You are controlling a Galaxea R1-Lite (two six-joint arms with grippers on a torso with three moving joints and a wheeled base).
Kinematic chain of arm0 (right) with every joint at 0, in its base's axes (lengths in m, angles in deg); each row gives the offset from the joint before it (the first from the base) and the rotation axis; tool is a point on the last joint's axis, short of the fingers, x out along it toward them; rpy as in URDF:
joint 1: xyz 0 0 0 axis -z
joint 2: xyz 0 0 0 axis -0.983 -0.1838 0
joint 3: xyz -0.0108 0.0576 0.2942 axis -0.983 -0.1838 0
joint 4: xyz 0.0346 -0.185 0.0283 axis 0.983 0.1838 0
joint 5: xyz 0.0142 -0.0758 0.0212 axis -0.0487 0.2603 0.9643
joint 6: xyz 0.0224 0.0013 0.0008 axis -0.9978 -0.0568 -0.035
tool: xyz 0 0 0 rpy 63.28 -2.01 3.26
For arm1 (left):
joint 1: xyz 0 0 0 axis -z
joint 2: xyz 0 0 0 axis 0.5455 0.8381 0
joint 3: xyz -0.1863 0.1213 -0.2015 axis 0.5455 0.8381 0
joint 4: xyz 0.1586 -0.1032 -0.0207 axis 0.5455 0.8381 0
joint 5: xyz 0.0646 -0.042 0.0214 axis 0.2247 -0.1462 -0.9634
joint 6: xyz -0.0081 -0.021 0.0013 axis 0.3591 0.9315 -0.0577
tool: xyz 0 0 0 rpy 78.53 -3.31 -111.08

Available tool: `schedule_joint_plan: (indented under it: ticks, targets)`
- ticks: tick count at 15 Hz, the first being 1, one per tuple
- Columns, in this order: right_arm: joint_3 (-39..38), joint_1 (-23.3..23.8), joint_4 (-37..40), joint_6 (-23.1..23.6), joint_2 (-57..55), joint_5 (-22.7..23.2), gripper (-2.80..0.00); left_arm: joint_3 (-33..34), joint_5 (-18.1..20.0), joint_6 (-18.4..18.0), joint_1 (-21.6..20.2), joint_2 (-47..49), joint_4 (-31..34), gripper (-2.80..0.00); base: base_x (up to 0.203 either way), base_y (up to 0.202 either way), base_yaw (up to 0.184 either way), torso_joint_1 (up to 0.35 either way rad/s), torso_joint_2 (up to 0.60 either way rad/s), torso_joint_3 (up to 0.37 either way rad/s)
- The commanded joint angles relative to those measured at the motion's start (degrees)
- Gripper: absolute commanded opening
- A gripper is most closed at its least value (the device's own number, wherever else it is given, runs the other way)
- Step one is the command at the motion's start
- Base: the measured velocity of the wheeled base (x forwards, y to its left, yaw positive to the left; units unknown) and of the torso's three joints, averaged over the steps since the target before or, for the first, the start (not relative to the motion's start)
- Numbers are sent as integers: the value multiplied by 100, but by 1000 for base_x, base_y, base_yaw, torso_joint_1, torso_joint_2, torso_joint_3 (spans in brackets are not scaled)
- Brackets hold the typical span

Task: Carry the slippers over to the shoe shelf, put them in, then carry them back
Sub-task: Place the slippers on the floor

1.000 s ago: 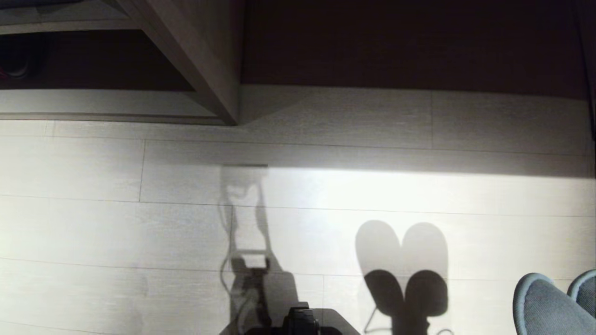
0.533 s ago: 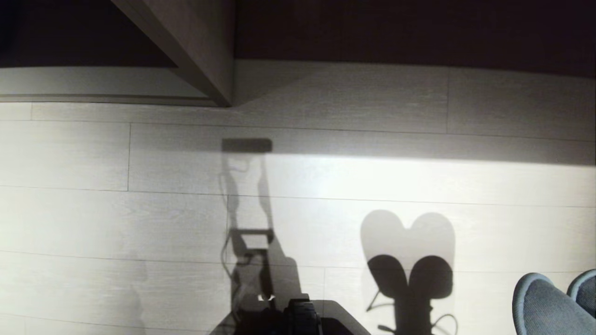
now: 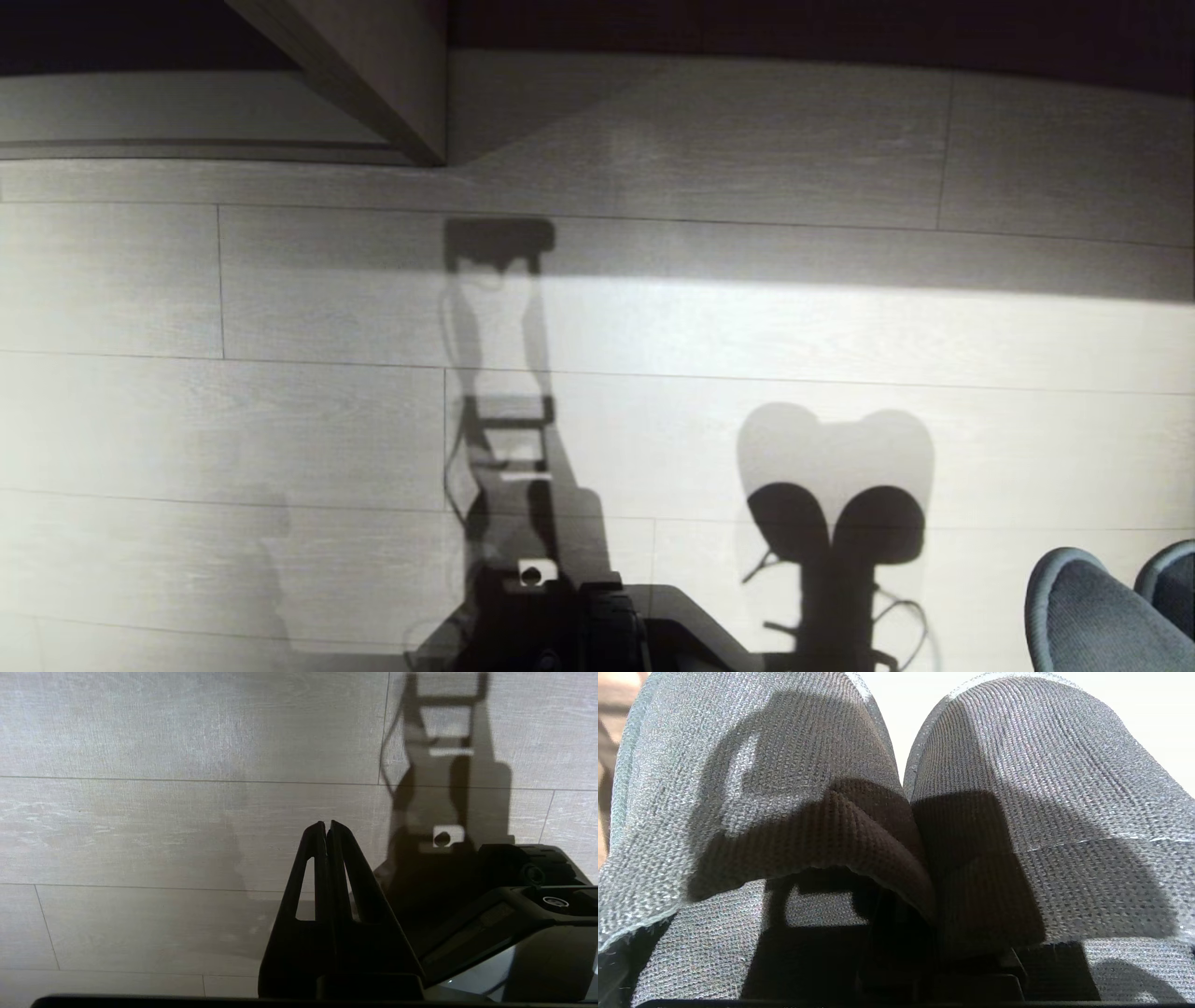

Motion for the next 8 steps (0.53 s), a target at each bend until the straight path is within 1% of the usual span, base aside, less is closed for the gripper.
schedule_joint_plan:
  ticks: [1, 5, 8]
  targets:
    - [-1, -3, 0, 0, -2, 0, -280, 0, 8, 4, 0, 0, -9, -280, 0, 0, 0, 2, 6, -201]
    - [-1, -3, 0, 0, -2, 0, -280, 9, 8, 21, 0, 0, -27, -280, 0, 0, 0, 5, 4, -199]
    - [-1, -3, 0, 0, -2, 0, -280, 18, 8, 21, 0, 0, -36, -280, 0, 0, 0, 3, 4, -99]
